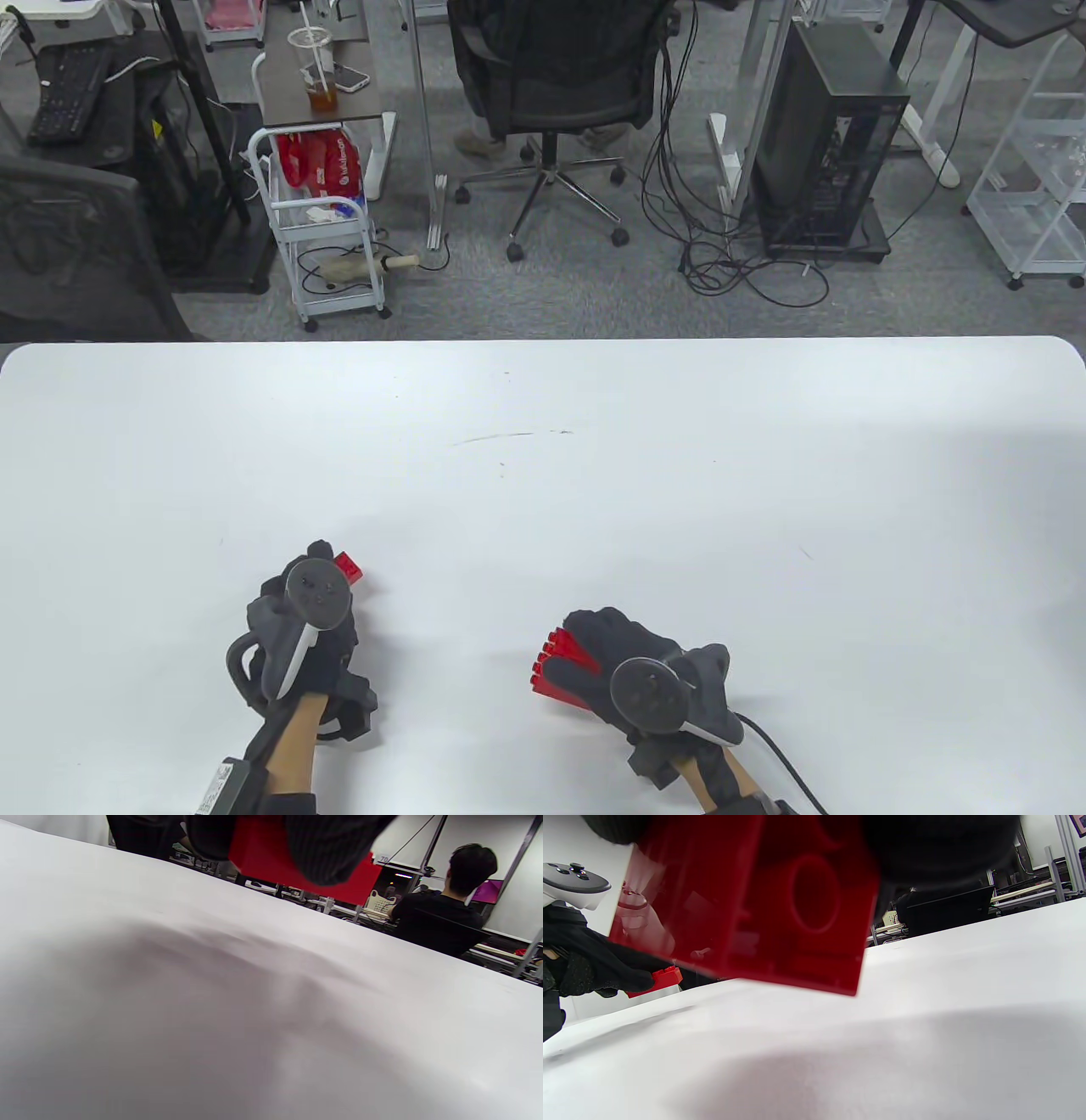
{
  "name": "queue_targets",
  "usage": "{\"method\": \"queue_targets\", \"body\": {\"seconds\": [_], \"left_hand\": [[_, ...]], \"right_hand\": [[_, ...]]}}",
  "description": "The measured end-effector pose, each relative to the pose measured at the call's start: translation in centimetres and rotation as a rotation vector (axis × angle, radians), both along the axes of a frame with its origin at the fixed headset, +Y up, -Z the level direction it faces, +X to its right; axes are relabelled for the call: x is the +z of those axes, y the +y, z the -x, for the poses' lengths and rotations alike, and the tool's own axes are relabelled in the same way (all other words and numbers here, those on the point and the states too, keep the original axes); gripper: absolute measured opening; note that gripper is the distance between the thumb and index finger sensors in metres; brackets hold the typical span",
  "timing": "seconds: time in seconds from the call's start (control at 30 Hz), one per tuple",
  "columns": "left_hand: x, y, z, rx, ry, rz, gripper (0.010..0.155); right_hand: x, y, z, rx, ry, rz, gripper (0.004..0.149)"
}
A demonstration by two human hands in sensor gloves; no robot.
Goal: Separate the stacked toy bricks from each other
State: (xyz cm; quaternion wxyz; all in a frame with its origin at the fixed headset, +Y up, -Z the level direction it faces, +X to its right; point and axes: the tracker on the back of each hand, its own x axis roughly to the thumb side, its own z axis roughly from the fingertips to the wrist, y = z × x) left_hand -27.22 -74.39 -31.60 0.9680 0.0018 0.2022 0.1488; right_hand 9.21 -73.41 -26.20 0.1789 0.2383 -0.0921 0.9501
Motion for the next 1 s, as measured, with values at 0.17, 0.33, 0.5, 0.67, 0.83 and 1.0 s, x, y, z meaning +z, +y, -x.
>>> {"method": "queue_targets", "body": {"seconds": [0.17, 0.33, 0.5, 0.67, 0.83, 1.0], "left_hand": [[-0.2, -0.3, 1.4, 0.011, 0.065, 0.053, 0.068], [-0.2, -0.5, 2.4, 0.027, 0.121, 0.056, 0.069], [-0.4, -1.0, 3.2, 0.047, 0.159, 0.114, 0.069], [-0.6, -1.7, 3.7, 0.070, 0.169, 0.166, 0.069], [-0.8, -2.1, 3.7, 0.076, 0.169, 0.199, 0.070], [-1.0, -2.3, 3.1, 0.004, 0.173, 0.231, 0.072]], "right_hand": [[0.0, 0.0, -0.1, -0.001, 0.003, 0.004, 0.063], [0.1, -0.1, 0.0, 0.008, 0.011, 0.015, 0.063], [0.1, -0.1, 0.0, 0.007, 0.015, 0.019, 0.063], [0.1, -0.1, 0.0, 0.003, 0.015, 0.021, 0.063], [0.1, -0.1, 0.0, 0.003, 0.017, 0.022, 0.063], [0.1, -0.1, -0.1, 0.001, 0.016, 0.021, 0.063]]}}
